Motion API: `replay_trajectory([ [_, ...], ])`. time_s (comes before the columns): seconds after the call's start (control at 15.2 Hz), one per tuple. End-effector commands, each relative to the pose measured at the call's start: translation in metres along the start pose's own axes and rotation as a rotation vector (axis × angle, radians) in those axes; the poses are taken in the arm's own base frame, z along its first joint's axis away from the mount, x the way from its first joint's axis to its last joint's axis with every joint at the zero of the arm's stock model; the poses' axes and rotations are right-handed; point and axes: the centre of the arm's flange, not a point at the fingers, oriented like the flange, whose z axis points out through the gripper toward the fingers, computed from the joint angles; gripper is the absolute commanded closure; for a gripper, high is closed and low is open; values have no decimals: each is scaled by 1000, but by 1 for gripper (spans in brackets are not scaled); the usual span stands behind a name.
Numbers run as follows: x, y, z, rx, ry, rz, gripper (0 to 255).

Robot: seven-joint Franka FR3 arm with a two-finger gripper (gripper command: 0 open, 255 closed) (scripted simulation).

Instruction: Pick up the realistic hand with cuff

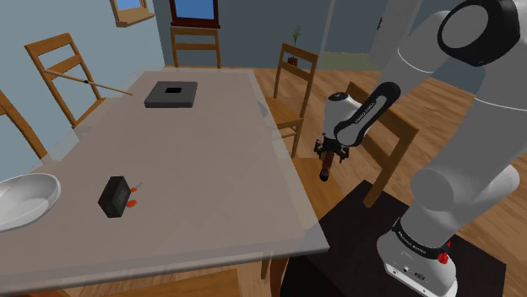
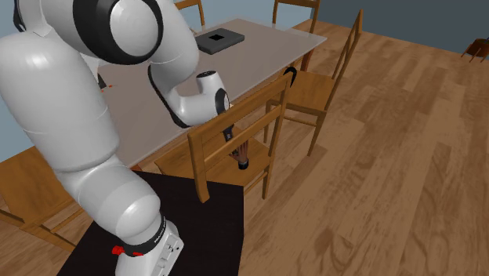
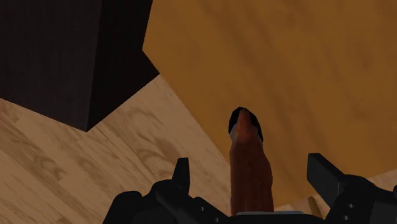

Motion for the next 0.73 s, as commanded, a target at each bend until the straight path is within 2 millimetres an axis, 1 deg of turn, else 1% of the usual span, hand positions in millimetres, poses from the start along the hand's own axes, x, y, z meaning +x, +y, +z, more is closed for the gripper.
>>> replay_trajectory([
  [0.0,1,-2,15,-1,5,17,0],
  [0.33,-4,-5,41,-1,5,17,0],
  [0.46,-5,-6,44,-1,5,17,0],
  [0.53,-5,-6,44,-1,5,17,255],
  [0.66,-5,-6,44,-1,5,17,255],
])
